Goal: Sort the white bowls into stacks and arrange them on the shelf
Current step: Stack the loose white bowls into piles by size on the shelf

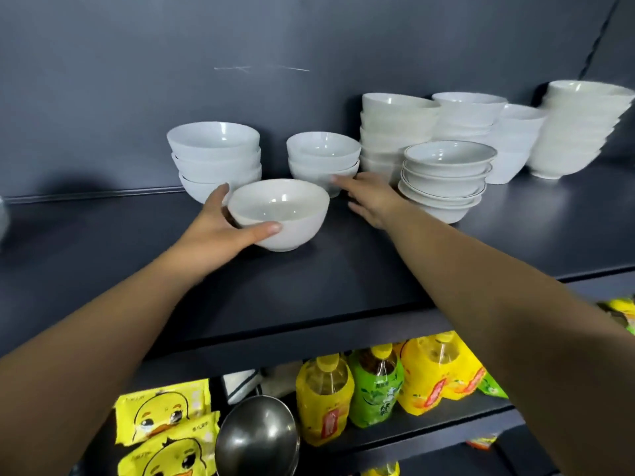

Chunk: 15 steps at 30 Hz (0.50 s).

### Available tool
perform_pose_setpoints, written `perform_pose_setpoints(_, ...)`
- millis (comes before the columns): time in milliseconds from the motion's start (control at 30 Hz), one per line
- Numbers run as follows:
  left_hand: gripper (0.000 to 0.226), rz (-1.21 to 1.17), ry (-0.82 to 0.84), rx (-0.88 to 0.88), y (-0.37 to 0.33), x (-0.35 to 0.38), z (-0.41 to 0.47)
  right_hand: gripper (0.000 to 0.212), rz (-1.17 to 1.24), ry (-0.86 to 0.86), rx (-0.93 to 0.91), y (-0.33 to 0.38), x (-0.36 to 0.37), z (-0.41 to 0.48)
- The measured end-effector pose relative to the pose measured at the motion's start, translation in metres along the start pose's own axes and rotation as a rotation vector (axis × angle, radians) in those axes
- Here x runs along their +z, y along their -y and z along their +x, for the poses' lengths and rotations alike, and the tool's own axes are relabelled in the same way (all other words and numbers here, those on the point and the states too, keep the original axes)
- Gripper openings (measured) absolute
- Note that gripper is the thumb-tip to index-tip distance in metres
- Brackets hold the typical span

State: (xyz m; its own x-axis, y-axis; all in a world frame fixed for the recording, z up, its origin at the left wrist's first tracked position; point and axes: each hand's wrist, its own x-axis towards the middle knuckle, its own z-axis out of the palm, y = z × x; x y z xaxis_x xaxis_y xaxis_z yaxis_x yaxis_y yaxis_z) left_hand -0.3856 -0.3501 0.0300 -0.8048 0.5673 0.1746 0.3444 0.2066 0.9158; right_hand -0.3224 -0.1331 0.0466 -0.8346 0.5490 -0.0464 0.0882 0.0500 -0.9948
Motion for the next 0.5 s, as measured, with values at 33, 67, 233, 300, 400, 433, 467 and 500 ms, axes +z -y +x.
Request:
perform_pose_setpoints(33, 0.104, -0.017, 0.014, -0.006, 0.000, -0.004, 0.000, 0.040, -0.019, -0.001, -0.027, -0.001, 0.000, 0.006)
perform_pose_setpoints(67, 0.093, -0.048, 0.016, 0.004, 0.000, -0.005, -0.003, 0.046, -0.031, -0.006, -0.065, -0.003, -0.002, 0.013)
perform_pose_setpoints(233, 0.063, -0.408, -0.106, 0.012, 0.008, -0.012, -0.016, 0.056, -0.016, 0.012, -0.198, -0.013, -0.008, 0.042)
perform_pose_setpoints(300, 0.080, -0.450, -0.139, -0.002, 0.009, -0.017, -0.020, 0.085, -0.058, 0.017, -0.237, -0.018, -0.010, 0.058)
perform_pose_setpoints(400, 0.067, -0.455, -0.177, -0.041, 0.008, -0.018, -0.021, 0.114, -0.112, 0.012, -0.281, -0.032, -0.012, 0.087)
perform_pose_setpoints(433, 0.053, -0.463, -0.187, -0.048, 0.007, -0.017, -0.021, 0.114, -0.122, 0.000, -0.280, -0.031, -0.011, 0.084)
perform_pose_setpoints(467, 0.043, -0.468, -0.197, -0.049, 0.006, -0.015, -0.021, 0.111, -0.121, -0.019, -0.277, -0.028, -0.011, 0.079)
perform_pose_setpoints(500, 0.039, -0.468, -0.202, -0.051, 0.006, -0.013, -0.020, 0.109, -0.119, -0.045, -0.270, -0.026, -0.011, 0.075)
